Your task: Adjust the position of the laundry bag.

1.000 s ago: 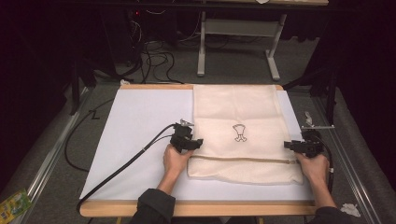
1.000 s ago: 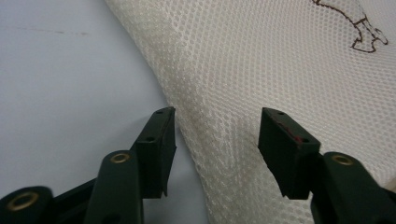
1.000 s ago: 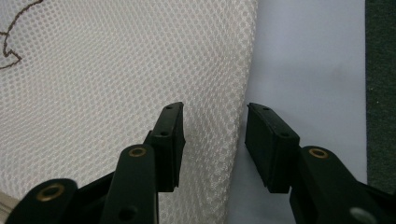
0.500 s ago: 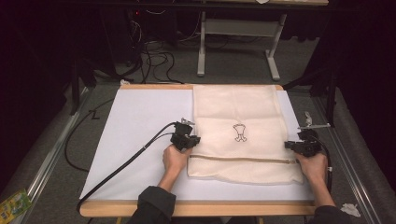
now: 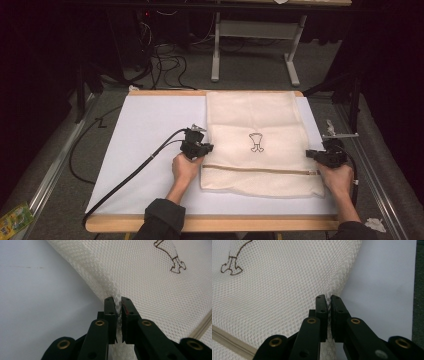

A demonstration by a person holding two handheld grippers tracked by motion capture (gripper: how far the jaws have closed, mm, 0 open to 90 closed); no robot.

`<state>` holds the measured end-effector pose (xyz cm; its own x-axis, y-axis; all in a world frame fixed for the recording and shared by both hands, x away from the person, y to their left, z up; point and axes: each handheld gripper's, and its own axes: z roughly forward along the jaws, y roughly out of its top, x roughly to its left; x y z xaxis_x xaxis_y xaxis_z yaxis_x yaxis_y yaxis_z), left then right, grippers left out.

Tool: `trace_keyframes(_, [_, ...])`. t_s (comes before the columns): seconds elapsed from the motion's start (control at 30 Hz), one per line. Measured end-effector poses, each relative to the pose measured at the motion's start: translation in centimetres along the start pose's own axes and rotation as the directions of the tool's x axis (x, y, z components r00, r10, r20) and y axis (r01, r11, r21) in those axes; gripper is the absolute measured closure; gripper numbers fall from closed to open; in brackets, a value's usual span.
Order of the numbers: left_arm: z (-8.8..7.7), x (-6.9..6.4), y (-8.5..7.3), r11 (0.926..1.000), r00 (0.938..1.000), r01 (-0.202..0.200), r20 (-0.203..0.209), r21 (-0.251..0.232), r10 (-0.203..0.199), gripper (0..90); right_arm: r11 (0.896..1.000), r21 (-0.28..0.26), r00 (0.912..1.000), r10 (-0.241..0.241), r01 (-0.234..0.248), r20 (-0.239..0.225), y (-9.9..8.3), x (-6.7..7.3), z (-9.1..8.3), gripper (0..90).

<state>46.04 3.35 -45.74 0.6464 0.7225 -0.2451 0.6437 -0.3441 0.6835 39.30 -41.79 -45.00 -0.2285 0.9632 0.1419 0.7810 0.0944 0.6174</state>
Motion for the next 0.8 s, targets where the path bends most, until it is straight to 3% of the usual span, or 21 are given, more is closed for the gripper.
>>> trace_keyframes(0.33, [-0.8,0.4,0.0,0.9999,0.9999,-0.014,-0.001,-0.008,0.014,84.3,1.0,-0.021,0.9996,-0.018,0.017,-0.02,0.0,0.6,-0.6,86.6])
trace_keyframes(0.8, [-2.2,1.8,-0.8,0.9998,1.0,0.008,0.005,-0.018,-0.008,84.4,0.998,-0.044,0.9969,-0.051,0.048,-0.059,0.1,2.0,-0.4,86.5])
